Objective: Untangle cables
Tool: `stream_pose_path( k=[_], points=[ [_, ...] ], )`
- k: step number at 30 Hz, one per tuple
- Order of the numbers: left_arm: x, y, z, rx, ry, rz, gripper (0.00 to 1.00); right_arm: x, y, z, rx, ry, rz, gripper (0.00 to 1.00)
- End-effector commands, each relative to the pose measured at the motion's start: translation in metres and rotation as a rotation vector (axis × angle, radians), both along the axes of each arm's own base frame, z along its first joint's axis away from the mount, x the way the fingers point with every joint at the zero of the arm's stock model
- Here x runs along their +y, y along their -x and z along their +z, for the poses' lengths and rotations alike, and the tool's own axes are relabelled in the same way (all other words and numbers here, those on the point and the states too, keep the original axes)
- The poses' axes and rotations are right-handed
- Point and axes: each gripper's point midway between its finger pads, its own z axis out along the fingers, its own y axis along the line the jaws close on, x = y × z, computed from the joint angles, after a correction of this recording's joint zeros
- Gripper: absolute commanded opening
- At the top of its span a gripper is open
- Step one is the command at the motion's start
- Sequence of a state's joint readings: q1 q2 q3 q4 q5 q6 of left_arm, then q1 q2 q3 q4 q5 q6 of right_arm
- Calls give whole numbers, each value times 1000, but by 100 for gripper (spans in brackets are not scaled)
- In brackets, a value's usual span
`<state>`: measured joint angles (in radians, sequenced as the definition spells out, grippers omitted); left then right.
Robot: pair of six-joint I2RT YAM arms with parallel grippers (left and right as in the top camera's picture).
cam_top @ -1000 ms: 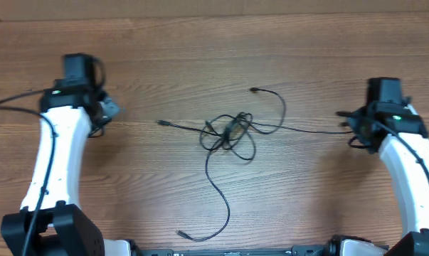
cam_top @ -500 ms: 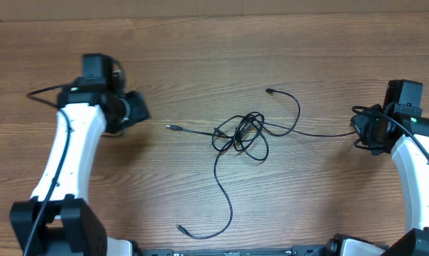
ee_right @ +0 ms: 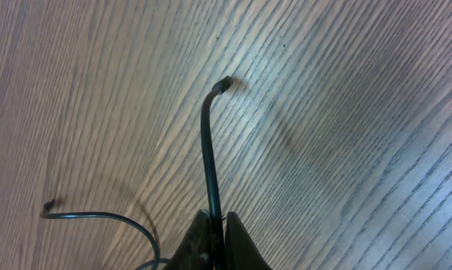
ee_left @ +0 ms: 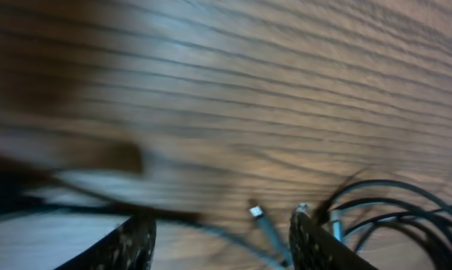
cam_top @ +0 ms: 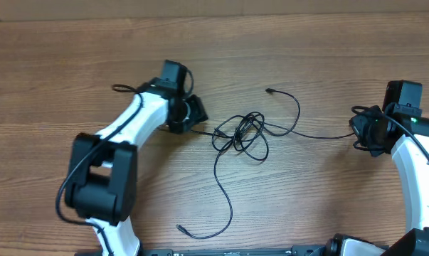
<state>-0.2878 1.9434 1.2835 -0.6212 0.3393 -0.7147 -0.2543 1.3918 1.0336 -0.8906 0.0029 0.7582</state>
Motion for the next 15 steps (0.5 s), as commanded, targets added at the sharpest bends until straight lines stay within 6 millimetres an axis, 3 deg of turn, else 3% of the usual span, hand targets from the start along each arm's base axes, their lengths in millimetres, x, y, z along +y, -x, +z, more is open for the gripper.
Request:
stream_pose_path(
  k=[1,6,9,15],
  points=[
    [-29,9,-10,104,103,83,57,2,-1,6,-23,4,14,4],
    [-44,20,-20,129,82,56,53,2,0,6,-21,4,14,4],
    [-44,22,-19,124,68,41,56,2,0,6,-20,3,14,4],
    [-22,11,0,128,20,26,69,2,0,6,-20,4,14,4]
  ],
)
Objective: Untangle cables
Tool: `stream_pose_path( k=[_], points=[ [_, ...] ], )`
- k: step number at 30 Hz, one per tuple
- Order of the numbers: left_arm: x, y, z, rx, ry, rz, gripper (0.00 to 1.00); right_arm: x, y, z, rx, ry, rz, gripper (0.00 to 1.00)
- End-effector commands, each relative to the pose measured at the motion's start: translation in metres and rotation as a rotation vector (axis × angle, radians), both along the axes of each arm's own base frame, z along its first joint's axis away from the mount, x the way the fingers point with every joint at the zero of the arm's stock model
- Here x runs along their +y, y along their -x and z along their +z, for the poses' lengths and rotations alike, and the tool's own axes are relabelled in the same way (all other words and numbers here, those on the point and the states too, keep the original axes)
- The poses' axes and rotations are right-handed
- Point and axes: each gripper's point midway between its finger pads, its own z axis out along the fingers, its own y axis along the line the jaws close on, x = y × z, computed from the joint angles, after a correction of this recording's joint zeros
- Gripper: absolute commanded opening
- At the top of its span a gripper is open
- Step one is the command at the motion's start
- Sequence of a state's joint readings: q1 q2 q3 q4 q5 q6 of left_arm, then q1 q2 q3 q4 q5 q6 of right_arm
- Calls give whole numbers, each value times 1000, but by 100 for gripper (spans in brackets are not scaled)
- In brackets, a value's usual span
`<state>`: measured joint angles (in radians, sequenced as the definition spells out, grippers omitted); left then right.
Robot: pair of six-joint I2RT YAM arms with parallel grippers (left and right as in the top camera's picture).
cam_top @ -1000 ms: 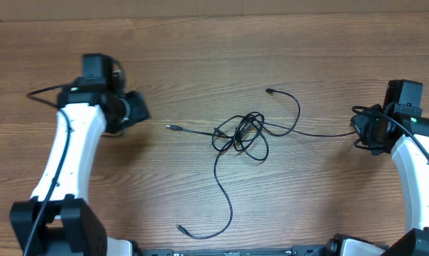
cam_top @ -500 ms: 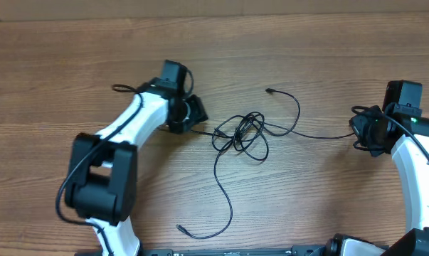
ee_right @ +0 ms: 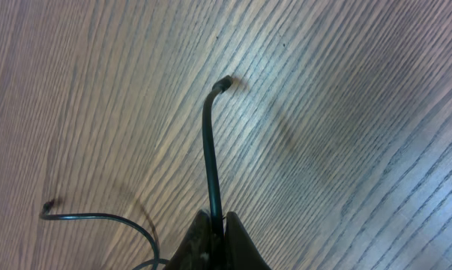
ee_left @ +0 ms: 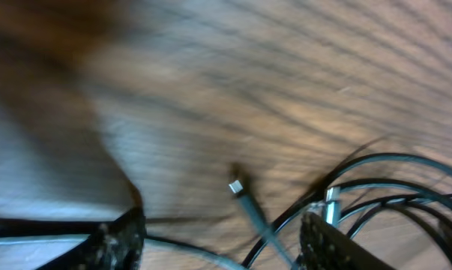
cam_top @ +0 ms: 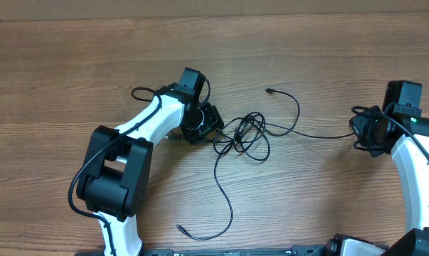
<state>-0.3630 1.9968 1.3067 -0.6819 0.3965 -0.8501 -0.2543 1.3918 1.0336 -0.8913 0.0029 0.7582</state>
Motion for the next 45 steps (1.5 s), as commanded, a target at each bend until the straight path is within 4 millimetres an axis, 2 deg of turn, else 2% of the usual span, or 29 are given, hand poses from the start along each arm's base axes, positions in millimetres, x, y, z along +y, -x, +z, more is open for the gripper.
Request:
stream_pose_path(
  k=[1,3,6,10,13,16,19,21,24,29,32,36,41,45],
  points=[
    [14,-17,18,-23,-27,-15,71,2,-1,6,-21,4,14,4],
    [15,-16,25,-8,-33,-27,75,2,-1,6,-21,4,13,4],
    [8,-4,26,30,-14,-46,73,2,-1,6,-21,4,14,4],
    [2,12,10,40,-72,-79,72,2,0,6,-21,3,14,4],
    [-10,27,-2,82,-52,-50,72,2,0,6,-18,3,14,4],
    [-18,35,-4,113,-27,-35,74,2,1,6,-17,3,14,4],
    [-25,36,-5,105,-28,-41,75,2,0,6,-17,3,13,4],
    [-29,33,-6,80,-29,-38,82,2,0,6,-17,2,14,4],
    [-32,35,-8,92,-31,-14,79,3,1,6,-15,2,14,4],
    [-32,40,-15,78,-85,-14,79,3,1,5,-13,1,14,4],
    [-37,37,-19,49,-73,-9,78,3,1,5,-13,1,14,4],
    [-36,27,-25,-5,-84,20,69,3,2,5,-9,0,14,4],
    [-29,26,-36,-37,-108,35,56,4,7,3,12,-6,15,4],
    [-23,23,-42,-61,-136,44,40,11,7,3,8,-32,44,4]
  ],
)
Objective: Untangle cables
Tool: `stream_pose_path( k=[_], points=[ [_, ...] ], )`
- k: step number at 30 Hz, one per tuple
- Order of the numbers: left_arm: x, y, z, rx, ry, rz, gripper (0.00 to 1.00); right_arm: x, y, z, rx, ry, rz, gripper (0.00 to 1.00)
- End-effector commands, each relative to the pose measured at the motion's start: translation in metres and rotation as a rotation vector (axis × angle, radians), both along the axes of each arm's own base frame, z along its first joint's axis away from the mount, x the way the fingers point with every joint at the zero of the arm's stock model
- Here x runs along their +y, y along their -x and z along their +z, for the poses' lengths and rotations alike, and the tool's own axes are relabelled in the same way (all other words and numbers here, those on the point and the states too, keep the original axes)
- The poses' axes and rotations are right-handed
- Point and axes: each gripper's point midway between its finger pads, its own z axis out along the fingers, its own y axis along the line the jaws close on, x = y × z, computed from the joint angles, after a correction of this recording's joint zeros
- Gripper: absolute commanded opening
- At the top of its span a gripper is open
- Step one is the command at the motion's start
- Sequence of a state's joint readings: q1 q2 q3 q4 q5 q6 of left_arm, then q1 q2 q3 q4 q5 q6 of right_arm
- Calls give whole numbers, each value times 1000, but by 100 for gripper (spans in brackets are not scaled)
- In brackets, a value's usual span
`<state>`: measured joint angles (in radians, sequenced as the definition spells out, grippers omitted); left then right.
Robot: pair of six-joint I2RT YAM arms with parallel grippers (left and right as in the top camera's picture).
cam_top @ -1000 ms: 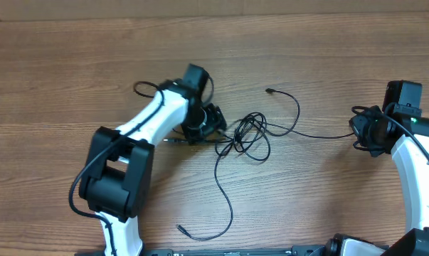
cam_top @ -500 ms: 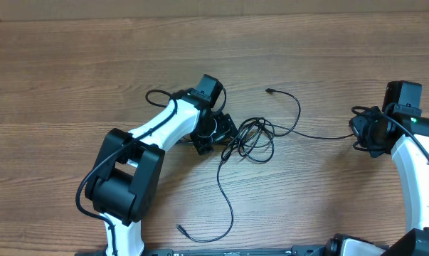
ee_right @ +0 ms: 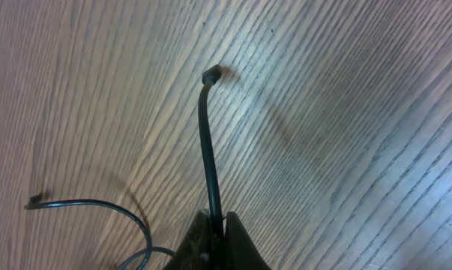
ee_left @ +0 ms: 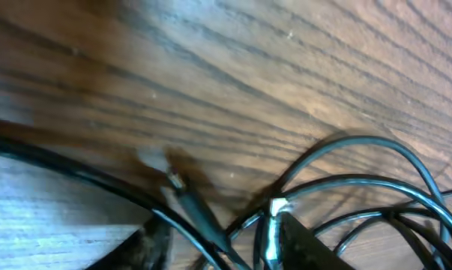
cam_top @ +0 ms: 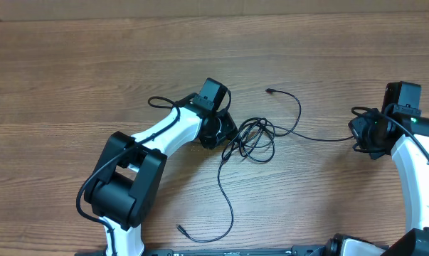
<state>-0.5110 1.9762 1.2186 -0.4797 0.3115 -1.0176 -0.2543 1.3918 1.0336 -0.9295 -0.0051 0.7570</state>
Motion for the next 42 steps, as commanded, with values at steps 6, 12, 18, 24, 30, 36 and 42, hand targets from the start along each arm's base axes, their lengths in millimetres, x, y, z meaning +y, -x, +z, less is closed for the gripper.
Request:
stream_pose_path(
  k=[6,12,18,24,30,36,42],
  points=[
    [30,9,-34,9,-164,34,4,34,-7,9,-59,-104,161,7],
    [37,6,-34,-19,-190,-21,4,57,-7,8,-43,-113,234,40],
    [49,5,-34,21,-172,9,4,91,-3,6,-21,-145,295,74],
    [55,3,-30,60,-92,8,4,134,3,-15,29,-311,150,65],
    [62,0,-30,43,-88,-31,4,179,-5,-56,39,-489,88,59],
    [65,-2,-31,35,-105,-32,4,212,-24,-72,-5,-615,161,52],
    [64,-2,-31,34,-106,-33,4,216,-36,-95,10,-603,55,49]
  ],
)
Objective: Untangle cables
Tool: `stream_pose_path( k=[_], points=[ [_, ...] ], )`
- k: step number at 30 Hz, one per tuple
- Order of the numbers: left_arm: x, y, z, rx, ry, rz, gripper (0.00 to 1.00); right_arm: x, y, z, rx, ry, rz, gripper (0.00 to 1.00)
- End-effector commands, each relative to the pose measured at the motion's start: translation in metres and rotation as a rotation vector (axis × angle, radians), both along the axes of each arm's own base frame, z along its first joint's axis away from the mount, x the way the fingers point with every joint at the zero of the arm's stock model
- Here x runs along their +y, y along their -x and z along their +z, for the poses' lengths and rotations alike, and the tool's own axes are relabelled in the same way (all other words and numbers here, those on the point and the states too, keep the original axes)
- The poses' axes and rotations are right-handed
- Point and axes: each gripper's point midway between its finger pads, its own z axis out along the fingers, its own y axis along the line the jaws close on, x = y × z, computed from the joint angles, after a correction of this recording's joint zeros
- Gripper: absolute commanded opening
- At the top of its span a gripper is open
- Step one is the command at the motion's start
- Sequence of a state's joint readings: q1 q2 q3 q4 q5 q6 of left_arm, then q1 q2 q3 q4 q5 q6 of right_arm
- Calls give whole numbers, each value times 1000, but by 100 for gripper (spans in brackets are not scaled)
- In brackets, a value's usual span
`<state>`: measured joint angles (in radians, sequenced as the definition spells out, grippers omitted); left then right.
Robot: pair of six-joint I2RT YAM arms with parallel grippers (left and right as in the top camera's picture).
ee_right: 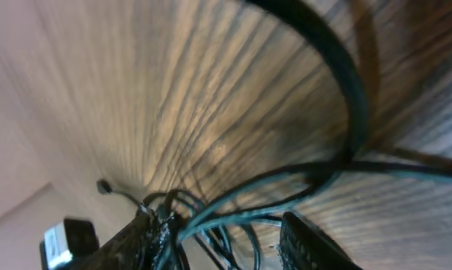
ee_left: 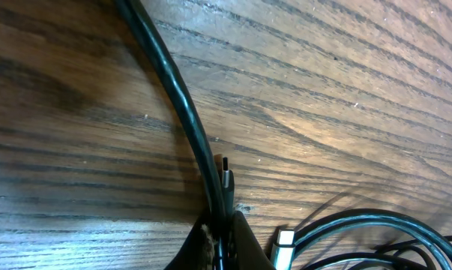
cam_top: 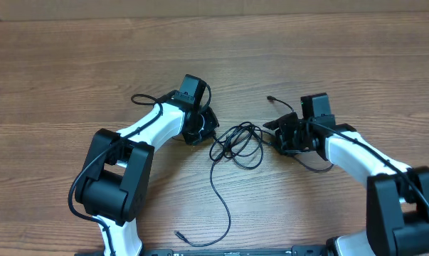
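Note:
A knot of thin black cables point(cam_top: 237, 142) lies mid-table. One tail runs down to a plug point(cam_top: 178, 233); another end point(cam_top: 269, 99) lies above the right gripper. My left gripper point(cam_top: 205, 129) sits at the knot's left edge, shut on a black cable point(ee_left: 182, 112) beside its small plug tip point(ee_left: 224, 166); a silver connector point(ee_left: 283, 244) lies just right of the jaws. My right gripper point(cam_top: 273, 138) is at the knot's right edge, open, its fingers point(ee_right: 152, 234) spread with cable strands point(ee_right: 270, 187) running between them, not pinched.
The wooden table point(cam_top: 72, 64) stretches around the knot. A slack cable loop point(cam_top: 315, 166) lies under the right arm. The left arm's own lead point(cam_top: 146, 97) curls beside its wrist. The table's front edge runs along the bottom.
My left gripper has shut on a black cable and sits slightly further left. My right gripper has let go of the cable end, opened, and come from the far right to the knot.
My left gripper stood open left of the knot, then closer, then against it with strands between its fingers. All that time my right gripper stayed shut on a cable end at the far right. Now the left is shut on a cable and the right is open at the knot.

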<state>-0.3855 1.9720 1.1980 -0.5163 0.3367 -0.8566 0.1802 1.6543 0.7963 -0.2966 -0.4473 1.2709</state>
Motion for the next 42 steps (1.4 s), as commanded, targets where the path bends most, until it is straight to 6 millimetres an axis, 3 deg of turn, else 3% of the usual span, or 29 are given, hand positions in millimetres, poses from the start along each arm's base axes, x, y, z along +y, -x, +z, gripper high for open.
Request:
stream_pose_path(
  k=[1,5,7,9,15,22,25,29,36,39,42],
  points=[
    [18,11,-25,41,-86,-5,4,6,-2,-15,54,-1,-66,49],
    [21,10,-26,35,-105,0,4,13,-7,-27,54,4,-78,48],
    [21,11,-26,37,-107,0,4,15,-9,-31,43,16,-74,34],
    [22,12,-26,37,-111,-14,4,11,-11,-34,16,67,-55,4],
    [52,7,-6,21,-162,21,4,3,-24,-21,-174,175,127,4],
    [138,-9,71,-156,-386,215,4,1,-35,35,-382,225,211,4],
    [167,-11,105,-234,-408,303,4,-17,-31,54,-407,308,177,4],
    [210,-6,141,-296,-419,435,4,-62,-17,74,-384,489,66,4],
    [286,19,160,-266,-422,661,4,-132,12,106,-349,737,-117,4],
    [300,27,156,-228,-356,711,4,-134,13,112,-369,723,-108,4],
    [299,26,157,-231,-300,687,4,-120,10,111,-383,651,-71,4]
  ],
)
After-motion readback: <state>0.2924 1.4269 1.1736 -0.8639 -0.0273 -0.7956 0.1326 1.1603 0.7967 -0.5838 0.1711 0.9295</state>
